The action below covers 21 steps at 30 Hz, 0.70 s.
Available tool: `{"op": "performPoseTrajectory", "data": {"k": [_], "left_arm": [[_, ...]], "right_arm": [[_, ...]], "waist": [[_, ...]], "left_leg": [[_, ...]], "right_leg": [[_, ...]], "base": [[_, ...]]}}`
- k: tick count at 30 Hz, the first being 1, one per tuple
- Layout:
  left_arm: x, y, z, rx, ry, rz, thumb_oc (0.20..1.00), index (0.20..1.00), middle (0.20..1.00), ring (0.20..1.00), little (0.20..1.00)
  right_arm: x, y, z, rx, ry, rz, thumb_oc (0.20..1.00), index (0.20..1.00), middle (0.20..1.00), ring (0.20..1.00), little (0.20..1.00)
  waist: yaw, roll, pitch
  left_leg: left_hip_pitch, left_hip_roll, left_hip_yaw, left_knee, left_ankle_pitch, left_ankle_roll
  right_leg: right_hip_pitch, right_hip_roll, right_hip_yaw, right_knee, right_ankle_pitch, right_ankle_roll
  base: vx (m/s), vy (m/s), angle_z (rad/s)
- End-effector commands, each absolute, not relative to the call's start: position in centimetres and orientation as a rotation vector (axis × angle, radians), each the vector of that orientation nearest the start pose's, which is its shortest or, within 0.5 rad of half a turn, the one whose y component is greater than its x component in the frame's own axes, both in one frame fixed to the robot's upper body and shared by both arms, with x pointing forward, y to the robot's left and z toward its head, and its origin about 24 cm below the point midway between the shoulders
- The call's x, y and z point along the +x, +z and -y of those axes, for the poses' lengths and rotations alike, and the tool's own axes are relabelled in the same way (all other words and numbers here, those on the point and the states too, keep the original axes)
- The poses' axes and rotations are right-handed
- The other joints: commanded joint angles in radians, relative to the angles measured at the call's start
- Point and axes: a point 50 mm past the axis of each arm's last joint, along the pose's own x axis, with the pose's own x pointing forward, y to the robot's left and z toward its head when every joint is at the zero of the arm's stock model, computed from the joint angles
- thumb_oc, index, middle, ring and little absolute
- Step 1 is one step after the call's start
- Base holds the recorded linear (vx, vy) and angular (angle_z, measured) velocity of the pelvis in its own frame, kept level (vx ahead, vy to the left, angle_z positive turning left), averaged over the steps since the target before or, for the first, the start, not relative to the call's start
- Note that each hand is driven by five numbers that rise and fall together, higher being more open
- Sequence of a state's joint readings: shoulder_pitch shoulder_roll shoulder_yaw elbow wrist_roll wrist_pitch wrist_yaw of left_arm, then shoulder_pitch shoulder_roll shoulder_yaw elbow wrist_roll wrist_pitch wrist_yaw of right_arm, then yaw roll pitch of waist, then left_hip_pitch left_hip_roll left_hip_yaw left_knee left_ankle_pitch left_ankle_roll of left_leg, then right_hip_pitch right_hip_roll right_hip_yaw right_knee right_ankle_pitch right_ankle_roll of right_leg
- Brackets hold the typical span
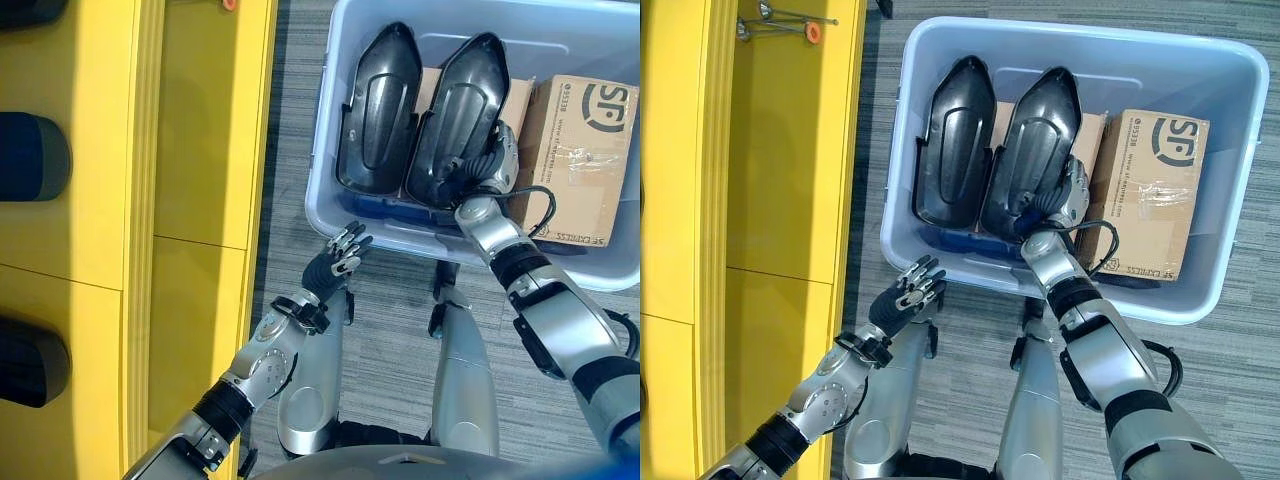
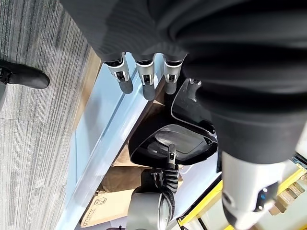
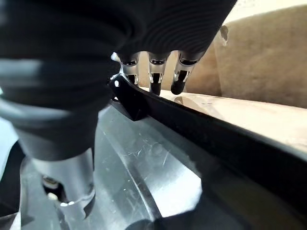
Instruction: Move parts from the plastic box to the shelf.
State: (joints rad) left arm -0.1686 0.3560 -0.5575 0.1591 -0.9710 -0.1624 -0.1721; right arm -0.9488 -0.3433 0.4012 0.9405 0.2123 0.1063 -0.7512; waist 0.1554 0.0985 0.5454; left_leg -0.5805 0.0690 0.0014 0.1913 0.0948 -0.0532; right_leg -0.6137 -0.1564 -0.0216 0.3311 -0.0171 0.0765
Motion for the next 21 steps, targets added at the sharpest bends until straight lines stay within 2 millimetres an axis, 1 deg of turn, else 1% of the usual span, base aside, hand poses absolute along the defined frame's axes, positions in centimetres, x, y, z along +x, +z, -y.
{"op": "performPoseTrajectory", "data": {"k": [1, 3, 6, 7, 12, 17, 19, 21], "left_arm": [[24.8, 4.5, -8.5, -0.573, -0.618, -0.081, 1.000, 1.000, 1.000, 1.000, 1.000], [24.8, 4.6, -8.2, -0.579, -0.613, -0.077, 1.000, 1.000, 1.000, 1.000, 1.000], [24.7, 4.7, -7.9, -0.587, -0.606, -0.074, 1.000, 1.000, 1.000, 1.000, 1.000], [24.6, 4.7, -7.8, -0.592, -0.602, -0.070, 1.000, 1.000, 1.000, 1.000, 1.000], [24.5, 4.7, -7.4, -0.610, -0.591, -0.065, 1.000, 1.000, 1.000, 1.000, 1.000], [24.6, 4.6, -7.4, -0.620, -0.575, -0.059, 1.000, 1.000, 1.000, 1.000, 1.000], [24.6, 4.6, -7.5, -0.626, -0.565, -0.056, 1.000, 1.000, 1.000, 1.000, 1.000], [24.6, 4.6, -7.5, -0.622, -0.563, -0.056, 1.000, 1.000, 1.000, 1.000, 1.000]], "right_arm": [[39.0, 10.5, 17.9, -0.251, -0.576, -0.122, 1.000, 1.000, 1.000, 1.000, 1.000], [38.9, 10.8, 17.6, -0.188, -0.590, -0.080, 1.000, 1.000, 1.000, 1.000, 1.000], [38.8, 11.5, 17.0, -0.160, -0.587, 0.001, 1.000, 1.000, 1.000, 1.000, 1.000], [38.8, 11.9, 16.5, -0.135, -0.573, 0.023, 1.000, 1.000, 1.000, 1.000, 1.000], [38.2, 12.0, 15.4, -0.083, -0.562, 0.052, 1.000, 1.000, 1.000, 1.000, 1.000], [37.8, 11.0, 14.3, -0.098, -0.500, 0.014, 1.000, 1.000, 1.000, 1.000, 1.000], [37.5, 10.1, 14.0, -0.099, -0.460, -0.029, 1.000, 1.000, 1.000, 1.000, 1.000], [37.2, 9.6, 13.6, -0.092, -0.447, -0.052, 1.000, 1.000, 1.000, 1.000, 1.000]], "waist": [[0.018, 0.018, -0.025], [0.013, 0.017, -0.025], [0.007, 0.018, -0.025], [0.001, 0.018, -0.025], [-0.014, 0.019, -0.025], [-0.028, 0.016, -0.025], [-0.034, 0.011, -0.025], [-0.037, 0.009, -0.025]], "left_leg": [[-0.029, -0.022, -0.048, 0.046, -0.078, 0.033], [-0.028, -0.020, -0.044, 0.042, -0.076, 0.033], [-0.028, -0.020, -0.042, 0.039, -0.075, 0.034], [-0.029, -0.020, -0.040, 0.038, -0.073, 0.034], [-0.027, -0.018, -0.033, 0.035, -0.071, 0.033], [-0.032, -0.015, -0.024, 0.040, -0.072, 0.033], [-0.033, -0.014, -0.021, 0.041, -0.071, 0.033], [-0.033, -0.013, -0.020, 0.038, -0.070, 0.032]], "right_leg": [[0.008, 0.014, -0.112, 0.077, -0.069, -0.017], [0.007, 0.015, -0.111, 0.074, -0.068, -0.017], [0.004, 0.018, -0.106, 0.073, -0.067, -0.017], [0.001, 0.019, -0.101, 0.073, -0.066, -0.017], [0.000, 0.019, -0.089, 0.064, -0.060, -0.018], [-0.007, 0.021, -0.078, 0.062, -0.056, -0.019], [-0.008, 0.022, -0.074, 0.059, -0.054, -0.019], [-0.009, 0.024, -0.072, 0.056, -0.052, -0.019]], "base": [[-0.01, -0.006, 0.07], [-0.01, 0.006, 0.07], [0.00, 0.011, -0.01], [-0.01, 0.033, -0.02], [0.00, 0.040, -0.03], [0.00, 0.030, -0.10], [0.00, 0.000, 0.00], [0.00, 0.000, 0.00]]}}
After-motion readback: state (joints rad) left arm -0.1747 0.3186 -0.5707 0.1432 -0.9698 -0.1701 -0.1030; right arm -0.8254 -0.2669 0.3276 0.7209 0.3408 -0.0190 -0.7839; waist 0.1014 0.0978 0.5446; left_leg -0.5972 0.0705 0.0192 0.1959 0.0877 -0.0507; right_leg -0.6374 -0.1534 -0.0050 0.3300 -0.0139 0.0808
